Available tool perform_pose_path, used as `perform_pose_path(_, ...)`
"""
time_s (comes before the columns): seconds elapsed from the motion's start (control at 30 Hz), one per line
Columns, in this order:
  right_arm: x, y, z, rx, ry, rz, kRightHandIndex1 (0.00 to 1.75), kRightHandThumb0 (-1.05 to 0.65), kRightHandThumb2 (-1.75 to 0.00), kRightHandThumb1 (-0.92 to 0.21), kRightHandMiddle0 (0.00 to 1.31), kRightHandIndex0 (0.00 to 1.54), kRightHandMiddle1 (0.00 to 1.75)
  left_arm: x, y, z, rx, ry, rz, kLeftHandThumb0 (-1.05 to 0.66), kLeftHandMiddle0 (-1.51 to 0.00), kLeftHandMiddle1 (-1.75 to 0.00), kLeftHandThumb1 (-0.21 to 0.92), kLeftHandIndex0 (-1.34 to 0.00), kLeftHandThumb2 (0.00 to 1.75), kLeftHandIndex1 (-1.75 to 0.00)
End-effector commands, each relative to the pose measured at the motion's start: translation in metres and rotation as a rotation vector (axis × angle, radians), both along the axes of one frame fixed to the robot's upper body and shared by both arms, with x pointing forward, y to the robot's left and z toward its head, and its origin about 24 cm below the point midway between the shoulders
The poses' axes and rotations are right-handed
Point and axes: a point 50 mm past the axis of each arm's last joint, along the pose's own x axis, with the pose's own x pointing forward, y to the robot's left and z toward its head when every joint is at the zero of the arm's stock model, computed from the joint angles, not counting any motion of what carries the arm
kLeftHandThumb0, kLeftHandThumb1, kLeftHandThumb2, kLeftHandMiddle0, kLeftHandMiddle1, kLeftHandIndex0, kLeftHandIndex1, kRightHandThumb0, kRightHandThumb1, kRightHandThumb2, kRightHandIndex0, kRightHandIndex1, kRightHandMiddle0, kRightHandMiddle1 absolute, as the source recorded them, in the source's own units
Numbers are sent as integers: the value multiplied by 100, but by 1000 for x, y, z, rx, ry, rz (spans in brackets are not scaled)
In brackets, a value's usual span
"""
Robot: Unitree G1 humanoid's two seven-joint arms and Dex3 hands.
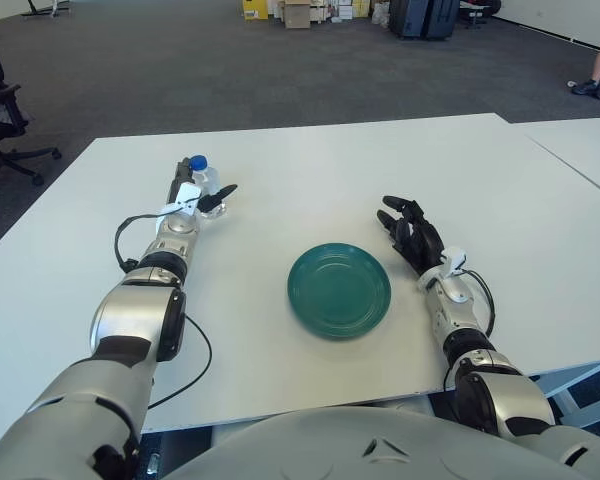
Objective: Put the bottle into the plate.
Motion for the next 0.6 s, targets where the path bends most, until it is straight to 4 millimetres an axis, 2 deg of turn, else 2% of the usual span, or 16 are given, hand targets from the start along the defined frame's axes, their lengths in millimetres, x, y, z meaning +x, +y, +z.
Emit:
perform_pose_path(0.0, -11, -3, -15, 17, 76, -18, 0, -60, -80, -92, 0, 31, 93, 7, -4, 8, -10, -12, 2, -102, -14, 0, 85, 0, 2, -25)
perform_pose_path(0.57, -13, -10, -14, 15, 71, -26, 1, -59, -80, -92, 0, 32, 93, -3, -1, -9, -52, 55, 80, -103, -17, -1, 88, 0, 2, -28)
